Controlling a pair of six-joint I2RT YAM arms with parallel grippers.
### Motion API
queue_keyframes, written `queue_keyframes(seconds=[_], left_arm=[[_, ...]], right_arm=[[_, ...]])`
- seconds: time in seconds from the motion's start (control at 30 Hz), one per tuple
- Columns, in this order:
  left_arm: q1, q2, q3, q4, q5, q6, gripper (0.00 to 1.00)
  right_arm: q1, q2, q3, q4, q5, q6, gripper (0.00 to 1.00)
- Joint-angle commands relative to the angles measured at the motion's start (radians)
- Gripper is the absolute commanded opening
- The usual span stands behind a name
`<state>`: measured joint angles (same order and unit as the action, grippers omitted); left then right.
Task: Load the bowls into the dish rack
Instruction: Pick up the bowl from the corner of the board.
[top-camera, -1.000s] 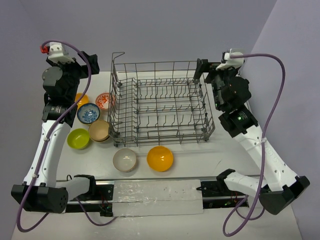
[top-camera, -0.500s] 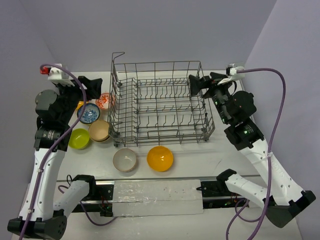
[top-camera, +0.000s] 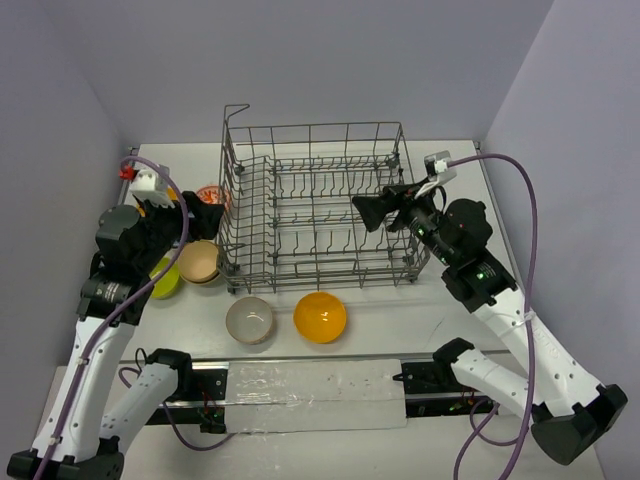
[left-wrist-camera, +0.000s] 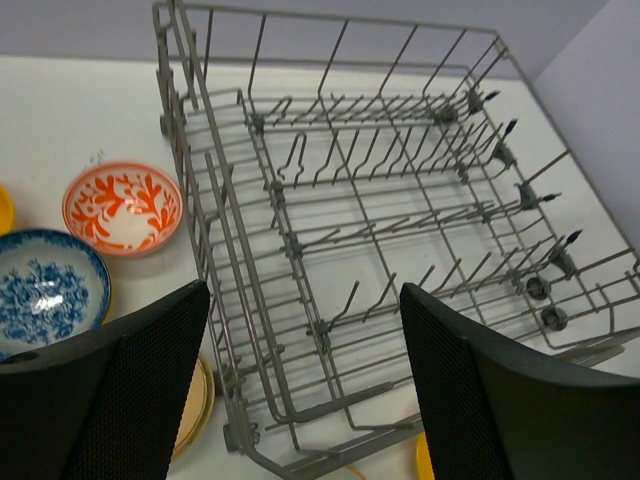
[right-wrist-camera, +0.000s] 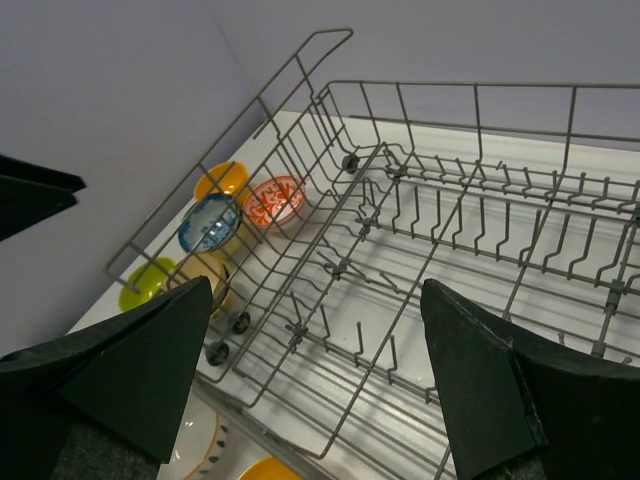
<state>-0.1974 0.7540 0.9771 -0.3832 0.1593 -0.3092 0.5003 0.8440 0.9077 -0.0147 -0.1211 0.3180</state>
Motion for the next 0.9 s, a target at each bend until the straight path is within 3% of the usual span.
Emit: queue_keyframes(seconds=[0.0, 0.4, 0.5, 0.6, 0.63, 0.87], left_arm=[[-0.02, 0.011, -0.046, -0.029, -0.032, -0.004, 0.81], [-0.115, 0.084, -0.115, 0.001, -0.13, 0.002, 0.76], [-0.123, 0.102, -0.109, -0.008, -0.153, 0.013, 0.72], [-0.129, 0.12, -0.098, -0.026, -0.153, 0.027, 0.67], [-0.132, 0.122, -0.098, -0.029, -0.155, 0.03, 0.67], [-0.146, 0.12, -0.094, -0.039, -0.225, 0.044, 0.6]], right_arm=[[0.007, -0.052, -0.019, -0.014, -0.058, 0.018, 0.92], [0.053, -0.089, -0.04, -0.091, -0.071, -0.045, 0.8], [0.089, -0.069, -0.018, -0.128, -0.069, -0.068, 0.71], [0.145, -0.059, -0.006, -0.172, -0.054, -0.102, 0.54], [0.156, -0.054, 0.0, -0.2, -0.061, -0.108, 0.45], [0.244, -0.06, 0.026, -0.272, -0.098, -0.135, 0.3]])
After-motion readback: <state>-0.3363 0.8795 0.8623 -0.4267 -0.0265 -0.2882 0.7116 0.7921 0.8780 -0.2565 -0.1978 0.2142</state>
